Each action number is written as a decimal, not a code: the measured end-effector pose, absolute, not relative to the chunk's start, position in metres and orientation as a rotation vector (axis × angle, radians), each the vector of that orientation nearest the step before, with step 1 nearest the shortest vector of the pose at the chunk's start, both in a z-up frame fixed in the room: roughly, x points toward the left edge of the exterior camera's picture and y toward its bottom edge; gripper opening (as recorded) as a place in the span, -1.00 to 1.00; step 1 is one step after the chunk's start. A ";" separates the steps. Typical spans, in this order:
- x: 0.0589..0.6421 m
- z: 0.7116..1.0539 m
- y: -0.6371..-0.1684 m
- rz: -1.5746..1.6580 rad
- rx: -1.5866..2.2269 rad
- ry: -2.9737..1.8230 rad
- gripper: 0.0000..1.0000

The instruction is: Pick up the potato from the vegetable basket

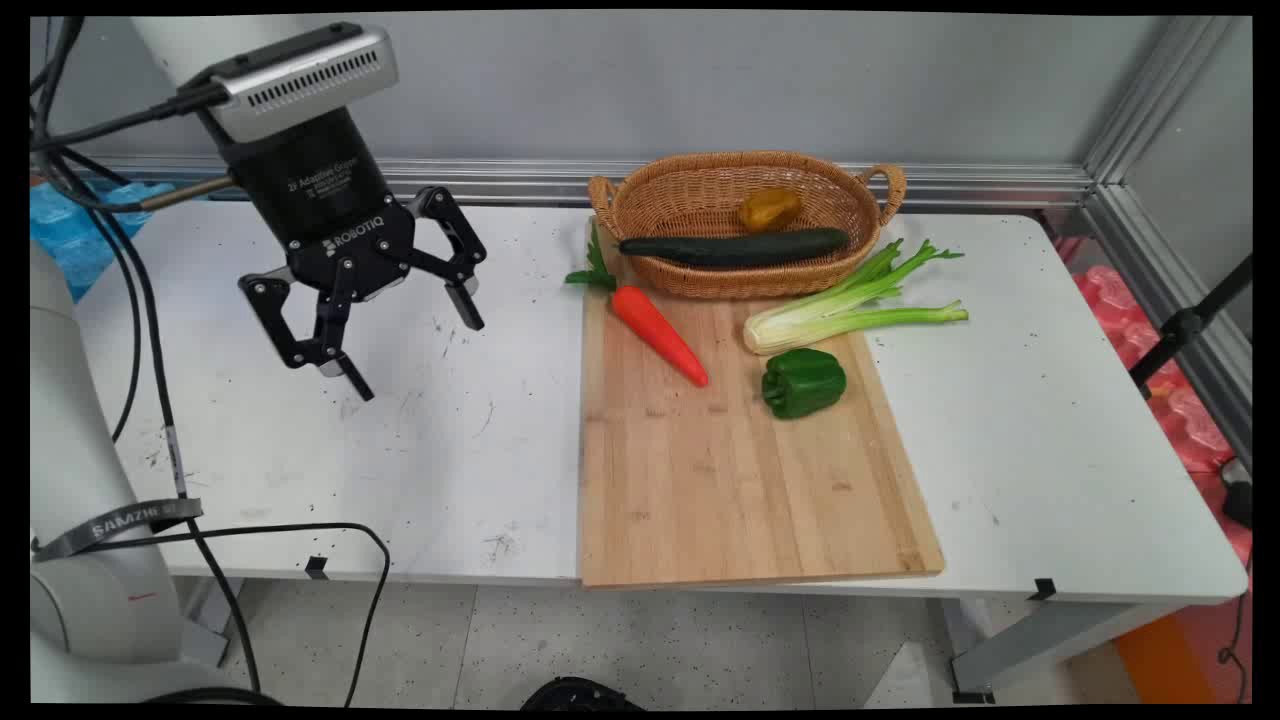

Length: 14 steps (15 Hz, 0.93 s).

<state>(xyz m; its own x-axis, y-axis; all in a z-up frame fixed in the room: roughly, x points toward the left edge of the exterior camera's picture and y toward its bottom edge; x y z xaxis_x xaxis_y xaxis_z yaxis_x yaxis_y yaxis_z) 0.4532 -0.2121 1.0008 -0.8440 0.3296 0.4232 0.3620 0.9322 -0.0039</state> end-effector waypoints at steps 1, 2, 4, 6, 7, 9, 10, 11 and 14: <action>0.452 1.001 -0.215 -0.093 -0.486 -2.664 1.00; 0.451 1.002 -0.221 -0.072 -0.449 -2.667 1.00; 0.448 1.002 -0.234 -0.031 -0.355 -2.671 1.00; 0.446 1.002 -0.249 0.007 -0.253 -2.670 1.00; 0.446 1.002 -0.255 0.024 -0.207 -2.668 1.00; 0.445 1.002 -0.271 0.064 -0.107 -2.661 1.00; 0.446 1.002 -0.280 0.087 -0.043 -2.655 1.00; 0.446 1.002 -0.288 0.108 0.011 -2.649 1.00; 0.446 0.999 -0.312 0.166 0.173 -2.624 1.00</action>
<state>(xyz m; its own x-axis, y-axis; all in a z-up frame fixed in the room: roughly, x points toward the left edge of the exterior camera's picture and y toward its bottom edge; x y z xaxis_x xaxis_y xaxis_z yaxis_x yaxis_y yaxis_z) 0.4461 -0.3122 0.9989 -0.8662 -0.0917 0.4912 -0.1530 0.9845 -0.0860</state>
